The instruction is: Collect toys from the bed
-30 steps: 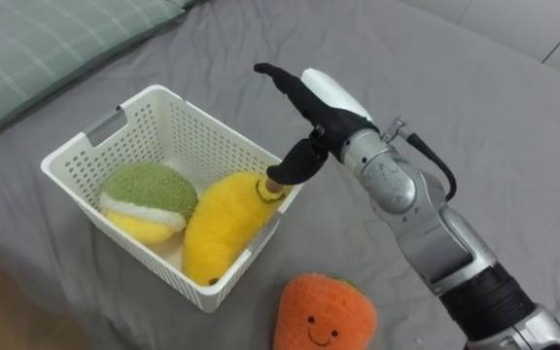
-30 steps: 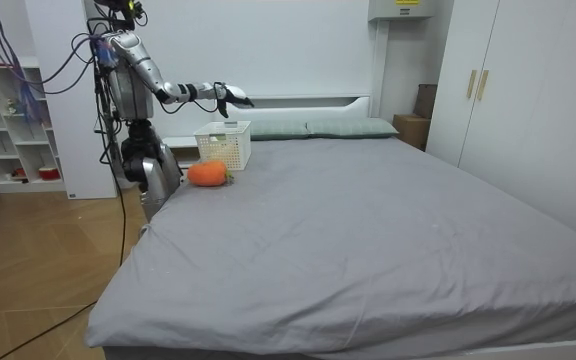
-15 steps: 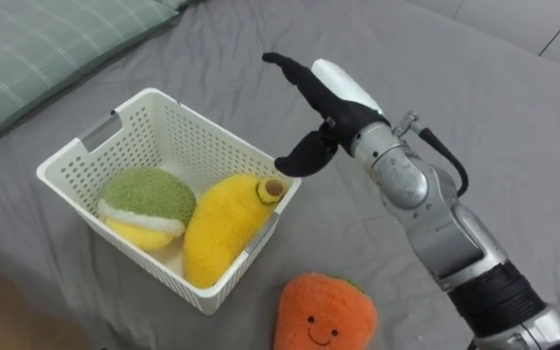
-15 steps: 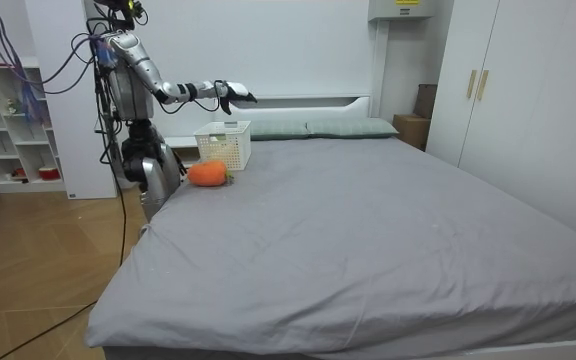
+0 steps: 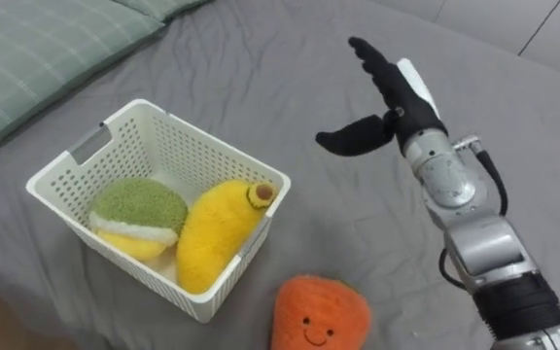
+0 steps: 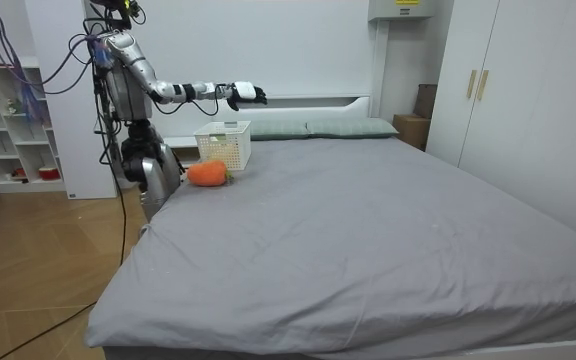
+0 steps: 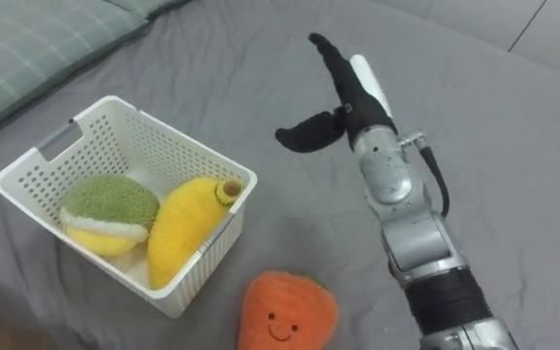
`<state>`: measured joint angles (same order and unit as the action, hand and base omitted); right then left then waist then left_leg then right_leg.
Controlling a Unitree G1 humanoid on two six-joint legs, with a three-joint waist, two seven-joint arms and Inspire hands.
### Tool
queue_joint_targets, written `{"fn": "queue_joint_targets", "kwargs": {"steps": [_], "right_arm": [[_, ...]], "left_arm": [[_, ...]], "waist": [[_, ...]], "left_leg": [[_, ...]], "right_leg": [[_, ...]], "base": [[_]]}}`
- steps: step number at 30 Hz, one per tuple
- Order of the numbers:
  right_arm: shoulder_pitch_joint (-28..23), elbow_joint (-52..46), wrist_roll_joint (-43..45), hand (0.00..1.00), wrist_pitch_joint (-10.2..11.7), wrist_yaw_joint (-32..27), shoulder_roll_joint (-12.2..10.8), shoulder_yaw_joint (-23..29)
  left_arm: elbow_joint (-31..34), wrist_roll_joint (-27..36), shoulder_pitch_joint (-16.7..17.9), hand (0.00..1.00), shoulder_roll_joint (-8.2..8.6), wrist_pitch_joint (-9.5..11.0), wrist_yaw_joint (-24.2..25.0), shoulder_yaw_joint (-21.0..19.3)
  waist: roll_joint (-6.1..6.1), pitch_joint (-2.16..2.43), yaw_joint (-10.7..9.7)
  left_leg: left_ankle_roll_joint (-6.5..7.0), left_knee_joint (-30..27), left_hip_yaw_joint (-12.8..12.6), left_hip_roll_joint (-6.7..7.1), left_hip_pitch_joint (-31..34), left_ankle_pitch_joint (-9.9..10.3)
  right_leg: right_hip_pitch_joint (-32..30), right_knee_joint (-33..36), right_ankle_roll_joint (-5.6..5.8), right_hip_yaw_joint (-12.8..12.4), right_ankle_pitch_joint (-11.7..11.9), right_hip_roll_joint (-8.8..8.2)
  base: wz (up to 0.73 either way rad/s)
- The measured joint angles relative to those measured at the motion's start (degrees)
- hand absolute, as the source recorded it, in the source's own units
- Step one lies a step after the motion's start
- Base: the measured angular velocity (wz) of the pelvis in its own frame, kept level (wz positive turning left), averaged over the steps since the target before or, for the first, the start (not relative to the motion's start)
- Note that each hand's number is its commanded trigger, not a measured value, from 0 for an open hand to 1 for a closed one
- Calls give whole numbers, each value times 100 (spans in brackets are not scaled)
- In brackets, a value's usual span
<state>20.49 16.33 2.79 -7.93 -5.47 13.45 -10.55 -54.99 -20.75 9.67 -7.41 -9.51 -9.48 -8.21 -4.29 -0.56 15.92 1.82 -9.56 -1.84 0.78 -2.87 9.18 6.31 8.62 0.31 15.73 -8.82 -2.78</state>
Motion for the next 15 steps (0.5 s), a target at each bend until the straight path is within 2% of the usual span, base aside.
{"fn": "queue_joint_targets", "kwargs": {"steps": [1,3,5,9,15], "right_arm": [[-46,199,-205,0,40,-52,6,27],[-169,481,-542,0,42,-130,14,65],[-196,632,-677,0,42,-140,16,73],[-295,752,-1073,0,106,-122,20,93],[-511,966,-1129,0,90,166,24,56]], "left_arm": [[-96,0,-2,0,1,4,-60,-2],[-147,-3,59,0,14,26,-137,-7],[-147,-3,117,0,16,31,-150,-11],[-136,116,162,0,23,29,-132,-19],[-126,324,103,0,23,31,-62,-7]], "waist": [[40,2,-41],[101,34,-98],[117,44,-188],[97,54,-392],[68,58,-474]], "left_leg": [[-1,0,-53,-9,-10,0],[-2,9,-122,-22,6,1],[-3,16,-151,-32,5,1],[-5,16,-222,-46,-15,2],[-3,83,-294,-46,-83,3]], "right_leg": [[-11,2,0,-12,0,-4],[-49,14,2,-73,1,-9],[-72,26,1,-128,1,-9],[-77,23,1,-136,3,-2],[-68,23,1,-210,3,2]], "base": [[-19],[-18],[-8],[-5],[-7]]}}
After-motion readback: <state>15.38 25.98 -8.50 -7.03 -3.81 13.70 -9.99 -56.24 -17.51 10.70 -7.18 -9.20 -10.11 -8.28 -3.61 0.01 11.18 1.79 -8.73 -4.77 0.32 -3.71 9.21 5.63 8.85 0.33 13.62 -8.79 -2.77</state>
